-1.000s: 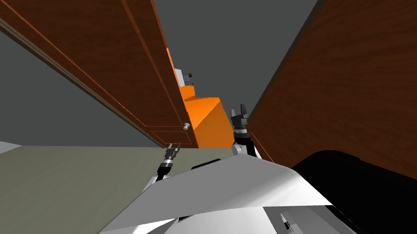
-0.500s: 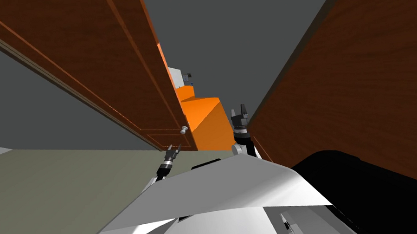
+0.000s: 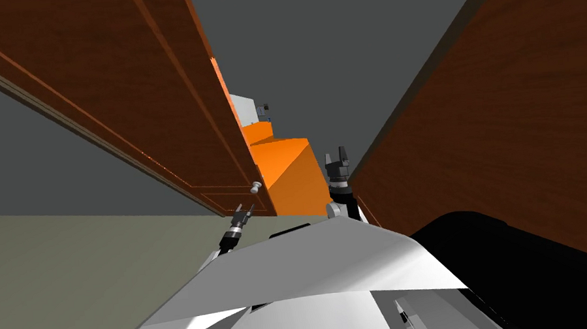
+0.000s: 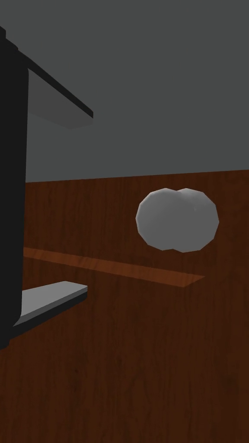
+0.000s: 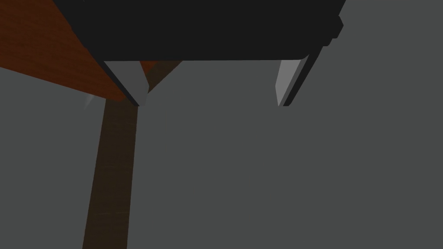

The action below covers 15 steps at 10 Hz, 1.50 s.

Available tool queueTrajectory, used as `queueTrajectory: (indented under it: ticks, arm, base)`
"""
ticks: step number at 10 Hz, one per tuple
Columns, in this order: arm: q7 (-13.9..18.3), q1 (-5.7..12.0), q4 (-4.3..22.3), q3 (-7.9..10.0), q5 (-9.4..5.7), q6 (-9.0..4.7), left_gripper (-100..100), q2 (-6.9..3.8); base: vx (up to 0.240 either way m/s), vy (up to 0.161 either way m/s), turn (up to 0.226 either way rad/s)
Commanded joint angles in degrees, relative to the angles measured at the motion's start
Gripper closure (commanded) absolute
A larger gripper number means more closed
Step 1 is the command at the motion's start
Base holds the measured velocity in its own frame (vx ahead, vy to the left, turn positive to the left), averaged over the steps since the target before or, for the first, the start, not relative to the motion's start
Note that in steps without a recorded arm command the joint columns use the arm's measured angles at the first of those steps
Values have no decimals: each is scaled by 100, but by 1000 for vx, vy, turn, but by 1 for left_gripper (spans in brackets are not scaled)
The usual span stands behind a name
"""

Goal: Pull the door open

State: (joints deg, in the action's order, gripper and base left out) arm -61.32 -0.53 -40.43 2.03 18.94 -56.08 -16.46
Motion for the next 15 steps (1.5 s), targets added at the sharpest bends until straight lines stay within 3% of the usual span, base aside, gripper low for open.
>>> queueTrajectory:
  ticks: [1, 7, 8, 9, 14, 15]
  arm:
    - [8, 53, 154, 24, -12, -106, -100, -42]
    - [70, 232, 699, 119, -57, -464, -100, -230]
    - [55, 140, 666, 85, -38, -444, -100, -181]
    - [55, 140, 666, 85, -38, -444, 100, -181]
    - [55, 140, 666, 85, -38, -444, 100, -181]
    - [85, 87, 645, 76, -29, -514, -100, -251]
  base:
    - [168, -136, -20]
    - [183, -85, 0]
    - [49, -22, 48]
    - [-33, 3, 8]
    - [-8, 6, -7]
    - [-130, 13, 41]
